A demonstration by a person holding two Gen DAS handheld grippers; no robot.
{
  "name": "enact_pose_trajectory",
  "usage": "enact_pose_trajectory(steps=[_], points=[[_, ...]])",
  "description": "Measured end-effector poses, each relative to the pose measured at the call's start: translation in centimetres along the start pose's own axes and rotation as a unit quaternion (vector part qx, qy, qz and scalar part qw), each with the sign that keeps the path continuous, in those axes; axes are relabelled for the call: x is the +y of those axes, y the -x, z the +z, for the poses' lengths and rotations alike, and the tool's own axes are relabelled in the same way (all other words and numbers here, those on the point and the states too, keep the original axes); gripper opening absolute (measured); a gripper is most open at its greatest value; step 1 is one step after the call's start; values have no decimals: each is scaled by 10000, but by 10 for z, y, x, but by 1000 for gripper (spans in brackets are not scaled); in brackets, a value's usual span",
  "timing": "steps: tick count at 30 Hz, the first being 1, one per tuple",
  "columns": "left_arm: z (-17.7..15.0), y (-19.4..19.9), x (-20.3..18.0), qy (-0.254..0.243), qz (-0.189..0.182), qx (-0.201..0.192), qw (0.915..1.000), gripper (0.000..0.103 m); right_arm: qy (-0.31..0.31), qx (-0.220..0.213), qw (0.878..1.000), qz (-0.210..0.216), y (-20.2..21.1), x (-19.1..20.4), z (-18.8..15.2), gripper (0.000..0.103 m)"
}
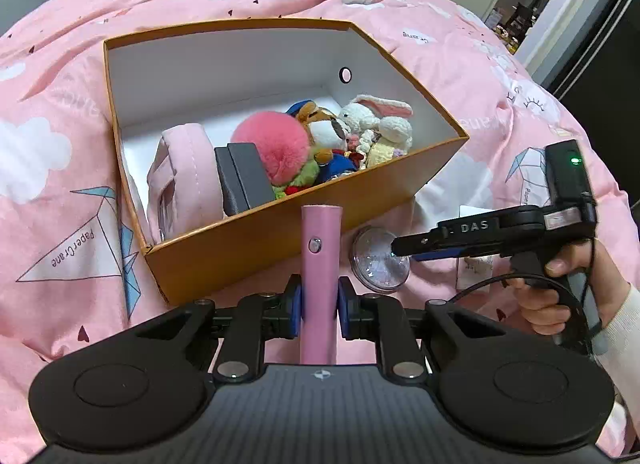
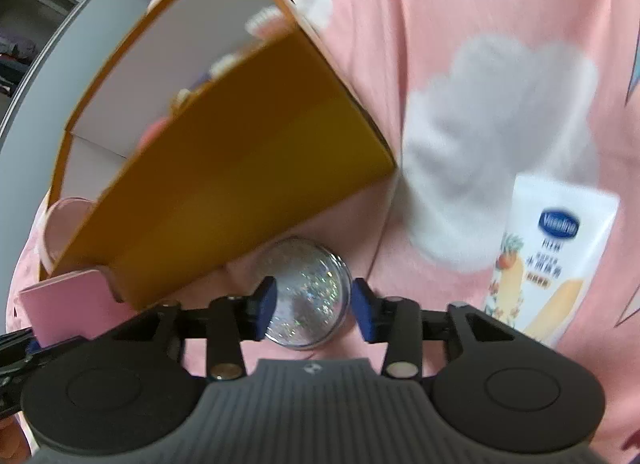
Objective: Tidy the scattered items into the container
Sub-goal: 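Lift the pink item with left tool while right tool grasps the round clear compact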
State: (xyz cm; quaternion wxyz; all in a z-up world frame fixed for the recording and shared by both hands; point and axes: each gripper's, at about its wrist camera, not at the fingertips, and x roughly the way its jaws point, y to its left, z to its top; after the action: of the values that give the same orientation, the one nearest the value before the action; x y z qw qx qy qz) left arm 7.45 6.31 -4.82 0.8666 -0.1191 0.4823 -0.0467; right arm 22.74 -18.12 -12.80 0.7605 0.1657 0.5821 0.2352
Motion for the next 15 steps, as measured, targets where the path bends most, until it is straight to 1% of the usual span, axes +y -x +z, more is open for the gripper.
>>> enact_pose_trajectory(steps=[1, 4, 11, 14, 15], points=[[0, 0, 1, 3, 11, 13, 10000, 20, -12, 36, 10000, 1, -4, -2, 0, 52], [-2, -4, 5, 115, 65, 111, 9999, 20, -64, 170, 9998, 28, -15, -7, 1, 53], [-4, -13, 13, 299, 94, 259, 9992, 20, -212, 178, 9992, 275, -24, -16, 4, 55], [-5, -15, 13, 308, 136, 284, 9990, 20, -47, 137, 9997, 192, -20, -12, 3, 44], [-5, -14, 13, 293, 127, 261, 9991, 20, -25, 110, 9997, 202, -17, -11, 2, 38]])
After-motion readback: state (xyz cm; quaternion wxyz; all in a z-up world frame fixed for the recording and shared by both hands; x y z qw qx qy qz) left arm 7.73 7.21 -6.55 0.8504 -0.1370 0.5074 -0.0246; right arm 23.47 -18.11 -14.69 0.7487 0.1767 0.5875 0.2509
